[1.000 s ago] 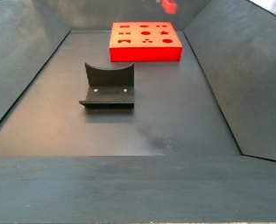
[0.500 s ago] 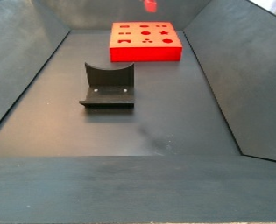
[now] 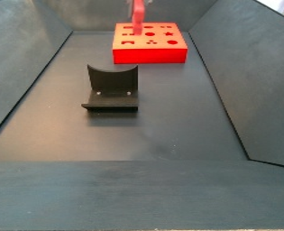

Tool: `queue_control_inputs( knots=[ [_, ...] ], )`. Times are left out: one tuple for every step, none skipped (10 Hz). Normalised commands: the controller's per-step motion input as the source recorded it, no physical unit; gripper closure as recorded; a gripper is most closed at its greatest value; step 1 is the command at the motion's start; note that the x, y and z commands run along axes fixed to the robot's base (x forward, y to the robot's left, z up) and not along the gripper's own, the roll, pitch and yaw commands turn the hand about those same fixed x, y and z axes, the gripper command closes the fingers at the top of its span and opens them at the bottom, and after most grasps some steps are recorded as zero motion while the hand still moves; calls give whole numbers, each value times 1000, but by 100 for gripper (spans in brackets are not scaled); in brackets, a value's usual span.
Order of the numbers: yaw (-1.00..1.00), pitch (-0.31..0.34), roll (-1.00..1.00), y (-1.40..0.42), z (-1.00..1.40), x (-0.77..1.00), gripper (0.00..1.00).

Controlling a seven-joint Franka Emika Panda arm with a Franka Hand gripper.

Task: Pick up the double-square object. Move up. Place the double-square object on the fixture. Regrasp the double-square object. Move to above the board. Insert the double-square object.
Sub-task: Place the double-square object on the fixture.

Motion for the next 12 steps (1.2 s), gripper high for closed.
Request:
queue_control_inputs(
  knots=[
    [-133, 148, -1000, 508, -129, 912, 100],
    [-140, 153, -1000, 282, -69, 789, 100],
    [-145, 151, -1000, 176, -54, 734, 100],
    [-155, 143, -1000, 86, -42, 624, 100],
    [-172, 140, -1000, 75, -27, 504, 100],
    [-184, 138, -1000, 64, -23, 419, 100],
    [-199, 127, -1000, 57, -20, 339, 100],
    [-193, 103, -892, 55, -20, 261, 100],
    [-183, 82, -787, 53, -19, 211, 100],
    [-155, 45, -515, 52, -16, 89, 100],
    [-147, 21, -404, 52, -14, 65, 100],
    [-119, -5, -224, 28, -6, 55, 100]
  ],
)
